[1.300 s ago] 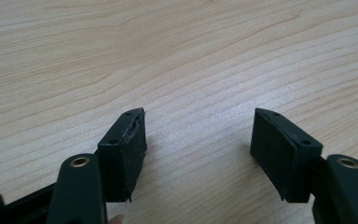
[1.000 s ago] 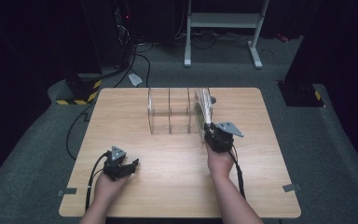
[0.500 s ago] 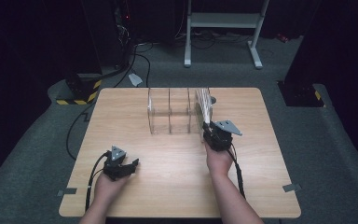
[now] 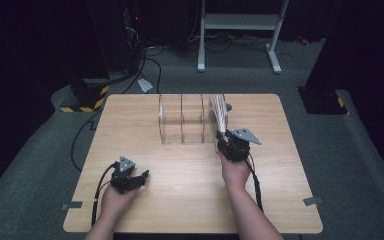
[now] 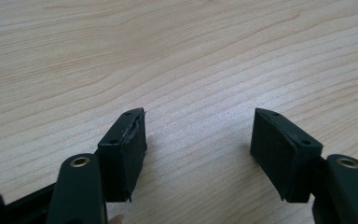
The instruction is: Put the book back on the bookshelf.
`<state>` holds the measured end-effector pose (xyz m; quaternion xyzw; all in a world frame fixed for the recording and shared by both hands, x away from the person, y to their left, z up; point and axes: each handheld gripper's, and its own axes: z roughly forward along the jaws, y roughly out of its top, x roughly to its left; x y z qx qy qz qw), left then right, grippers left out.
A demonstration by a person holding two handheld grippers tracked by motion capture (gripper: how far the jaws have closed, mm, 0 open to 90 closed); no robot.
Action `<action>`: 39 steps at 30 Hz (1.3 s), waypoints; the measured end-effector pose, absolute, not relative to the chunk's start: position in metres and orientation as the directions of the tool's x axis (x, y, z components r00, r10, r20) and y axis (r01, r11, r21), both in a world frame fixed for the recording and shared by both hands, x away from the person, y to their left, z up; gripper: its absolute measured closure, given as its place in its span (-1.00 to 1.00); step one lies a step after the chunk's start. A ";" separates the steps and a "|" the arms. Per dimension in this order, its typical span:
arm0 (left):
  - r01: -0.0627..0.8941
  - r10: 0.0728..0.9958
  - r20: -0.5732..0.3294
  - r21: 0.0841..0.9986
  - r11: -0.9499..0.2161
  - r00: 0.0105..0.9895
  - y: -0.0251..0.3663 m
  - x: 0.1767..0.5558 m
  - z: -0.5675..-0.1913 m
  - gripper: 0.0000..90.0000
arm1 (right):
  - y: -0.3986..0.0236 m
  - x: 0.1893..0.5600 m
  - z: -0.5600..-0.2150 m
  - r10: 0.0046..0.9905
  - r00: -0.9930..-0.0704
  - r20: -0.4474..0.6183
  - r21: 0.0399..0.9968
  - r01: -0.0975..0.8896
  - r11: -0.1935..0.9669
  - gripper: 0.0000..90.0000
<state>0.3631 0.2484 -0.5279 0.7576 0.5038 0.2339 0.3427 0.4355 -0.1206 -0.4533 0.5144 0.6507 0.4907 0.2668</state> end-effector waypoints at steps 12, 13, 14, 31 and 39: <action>0.603 0.924 0.009 0.755 -0.258 0.383 0.248 0.363 -0.528 -0.21 | -0.126 0.427 -0.443 0.914 -0.386 0.128 0.918 0.396 0.039 -0.03; 0.603 0.924 0.010 0.755 -0.258 0.383 0.248 0.363 -0.528 -0.21 | -0.127 0.426 -0.442 0.913 -0.390 0.123 0.918 0.394 0.044 -0.06; 0.602 0.923 0.013 0.755 -0.261 0.384 0.249 0.363 -0.528 -0.21 | -0.128 0.425 -0.441 0.912 -0.391 0.120 0.918 0.395 0.049 -0.08; 0.605 0.925 0.007 0.754 -0.254 0.380 0.248 0.359 -0.528 -0.21 | -0.186 0.400 -0.468 0.920 -0.391 0.023 0.883 0.440 0.165 -0.39; 0.606 0.926 0.008 0.754 -0.253 0.378 0.248 0.359 -0.528 -0.21 | -0.227 0.393 -0.510 0.952 -0.306 0.002 0.768 0.610 0.194 -0.61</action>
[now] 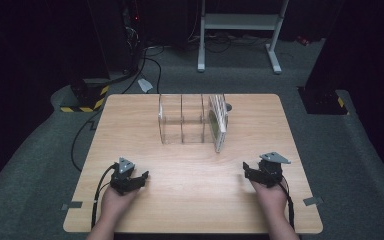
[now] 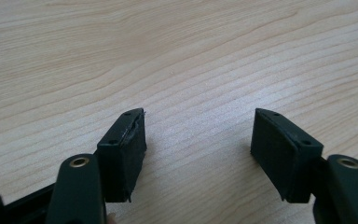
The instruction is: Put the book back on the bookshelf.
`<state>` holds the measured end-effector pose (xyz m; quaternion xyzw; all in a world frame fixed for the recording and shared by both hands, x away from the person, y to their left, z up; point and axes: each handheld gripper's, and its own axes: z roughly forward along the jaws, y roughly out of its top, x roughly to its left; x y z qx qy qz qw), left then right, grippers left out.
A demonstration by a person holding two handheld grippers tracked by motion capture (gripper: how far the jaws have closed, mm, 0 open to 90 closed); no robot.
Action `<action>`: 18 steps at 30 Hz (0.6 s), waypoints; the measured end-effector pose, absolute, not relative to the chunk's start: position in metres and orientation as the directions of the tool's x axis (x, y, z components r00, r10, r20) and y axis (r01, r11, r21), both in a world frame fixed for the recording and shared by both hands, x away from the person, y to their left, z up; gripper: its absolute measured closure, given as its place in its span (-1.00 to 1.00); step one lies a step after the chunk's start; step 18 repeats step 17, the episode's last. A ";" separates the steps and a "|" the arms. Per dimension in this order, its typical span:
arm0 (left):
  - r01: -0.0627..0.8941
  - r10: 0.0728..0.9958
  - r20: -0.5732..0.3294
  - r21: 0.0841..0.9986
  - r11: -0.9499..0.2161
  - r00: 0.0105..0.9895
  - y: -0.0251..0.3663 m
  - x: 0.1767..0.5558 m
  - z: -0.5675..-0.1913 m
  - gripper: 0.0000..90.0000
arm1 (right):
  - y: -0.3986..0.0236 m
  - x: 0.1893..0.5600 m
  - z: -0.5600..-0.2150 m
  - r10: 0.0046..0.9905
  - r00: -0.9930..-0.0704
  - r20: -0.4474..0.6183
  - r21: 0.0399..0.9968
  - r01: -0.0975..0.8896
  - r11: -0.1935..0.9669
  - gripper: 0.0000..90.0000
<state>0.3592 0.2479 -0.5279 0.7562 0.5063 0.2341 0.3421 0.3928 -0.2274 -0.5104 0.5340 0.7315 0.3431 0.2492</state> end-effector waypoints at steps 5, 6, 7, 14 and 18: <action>0.605 0.927 0.005 0.756 -0.250 0.376 0.247 0.359 -0.528 -0.22 | -0.237 0.389 -0.524 0.963 -0.269 -0.022 0.710 0.674 0.204 -0.69; 0.605 0.927 0.005 0.756 -0.250 0.376 0.247 0.359 -0.528 -0.22 | -0.238 0.388 -0.524 0.964 -0.265 -0.018 0.708 0.678 0.200 -0.68; 0.605 0.927 0.006 0.756 -0.250 0.376 0.247 0.359 -0.528 -0.22 | -0.237 0.388 -0.524 0.963 -0.270 -0.021 0.710 0.674 0.205 -0.68; 0.605 0.927 0.006 0.756 -0.250 0.376 0.247 0.359 -0.528 -0.22 | -0.235 0.385 -0.524 0.964 -0.265 -0.016 0.708 0.678 0.198 -0.68; 0.603 0.925 0.006 0.757 -0.252 0.379 0.247 0.359 -0.528 -0.22 | -0.234 0.385 -0.524 0.966 -0.257 -0.015 0.708 0.680 0.192 -0.68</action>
